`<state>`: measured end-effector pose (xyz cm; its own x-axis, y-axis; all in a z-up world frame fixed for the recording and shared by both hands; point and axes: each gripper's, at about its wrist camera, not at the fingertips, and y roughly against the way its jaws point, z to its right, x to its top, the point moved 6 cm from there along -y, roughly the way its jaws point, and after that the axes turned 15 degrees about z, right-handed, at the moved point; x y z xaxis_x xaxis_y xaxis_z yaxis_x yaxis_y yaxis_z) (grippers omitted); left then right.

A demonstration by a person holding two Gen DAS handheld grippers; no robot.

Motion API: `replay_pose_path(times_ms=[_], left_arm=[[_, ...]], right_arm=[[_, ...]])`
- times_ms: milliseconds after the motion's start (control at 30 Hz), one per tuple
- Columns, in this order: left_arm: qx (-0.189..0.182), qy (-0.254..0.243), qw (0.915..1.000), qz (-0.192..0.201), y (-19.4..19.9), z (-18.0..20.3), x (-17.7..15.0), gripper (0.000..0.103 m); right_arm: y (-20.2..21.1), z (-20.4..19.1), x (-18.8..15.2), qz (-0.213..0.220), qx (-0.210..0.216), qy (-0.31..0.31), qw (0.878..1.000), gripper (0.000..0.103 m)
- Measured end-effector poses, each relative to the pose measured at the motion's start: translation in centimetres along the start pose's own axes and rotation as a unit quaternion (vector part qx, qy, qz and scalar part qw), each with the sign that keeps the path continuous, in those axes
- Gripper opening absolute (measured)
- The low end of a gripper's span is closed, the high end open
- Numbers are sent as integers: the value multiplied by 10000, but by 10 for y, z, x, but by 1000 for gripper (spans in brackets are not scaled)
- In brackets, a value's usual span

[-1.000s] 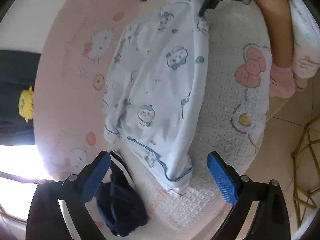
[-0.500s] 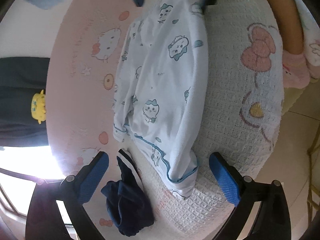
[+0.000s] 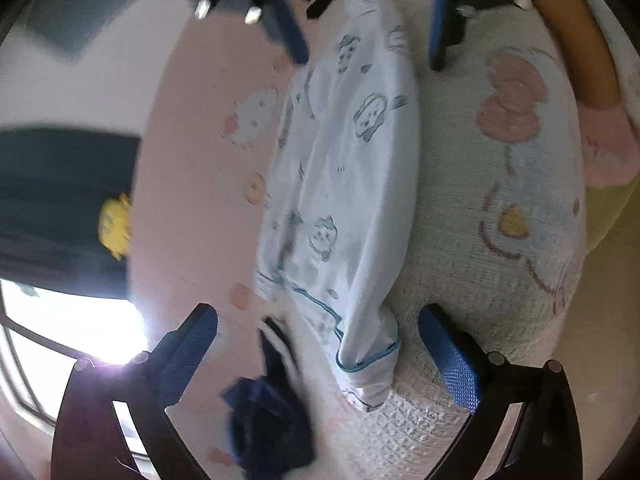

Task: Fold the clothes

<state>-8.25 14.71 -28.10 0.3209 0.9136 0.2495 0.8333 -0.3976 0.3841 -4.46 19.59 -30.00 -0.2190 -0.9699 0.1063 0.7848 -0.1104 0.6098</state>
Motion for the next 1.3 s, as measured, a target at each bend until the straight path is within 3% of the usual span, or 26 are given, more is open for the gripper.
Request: replay_pose_path(times_ms=[33,133,167,233,367,433,667,733,800,833,967,1133,1300], left_arm=[[-130,100,9998,-65,-3,-3,-1,93],[-314,55,9978,-576,-24,-8,-13,29],[-416,104,9961,-775,-31,-9,-20,22],[-656,350,9913,-1086,-42,-14,-36,18],[-1090,1018,9839,-982,-33,-23,-38,17],[-1091,1087,9836,-941,-32,-22,-37,17],[-337,131,9973,-636,-29,1,-25,17],[-207,-83,9981,-580,-28,4,-22,17],[-178,-110,9978,-630,-28,4,-20,18],[-177,-99,9976,-669,-29,4,-19,18],[-86,-251,9967,-767,-30,13,-20,19],[-57,-501,9957,-781,-30,12,-17,19],[-216,111,9965,-803,-23,7,-19,19]], right_arm=[[-2,1,-1,-8,-16,-30,10000,72],[-4,10,0,-13,96,-277,9996,72],[-5,12,1,3,99,-307,9995,72],[-6,14,3,39,92,-349,9993,72],[-6,11,11,191,91,-321,9993,72],[-11,4,16,276,65,-117,9995,72],[-17,-4,21,443,-315,53,9985,69],[-15,-12,21,469,-106,39,9988,50],[-13,-25,20,534,144,146,9984,12],[-14,-36,20,533,287,321,9976,4],[-16,-56,19,495,-279,1187,9913,5],[-17,-45,21,502,-7,678,9964,4],[-17,-33,21,524,211,233,9981,3]])
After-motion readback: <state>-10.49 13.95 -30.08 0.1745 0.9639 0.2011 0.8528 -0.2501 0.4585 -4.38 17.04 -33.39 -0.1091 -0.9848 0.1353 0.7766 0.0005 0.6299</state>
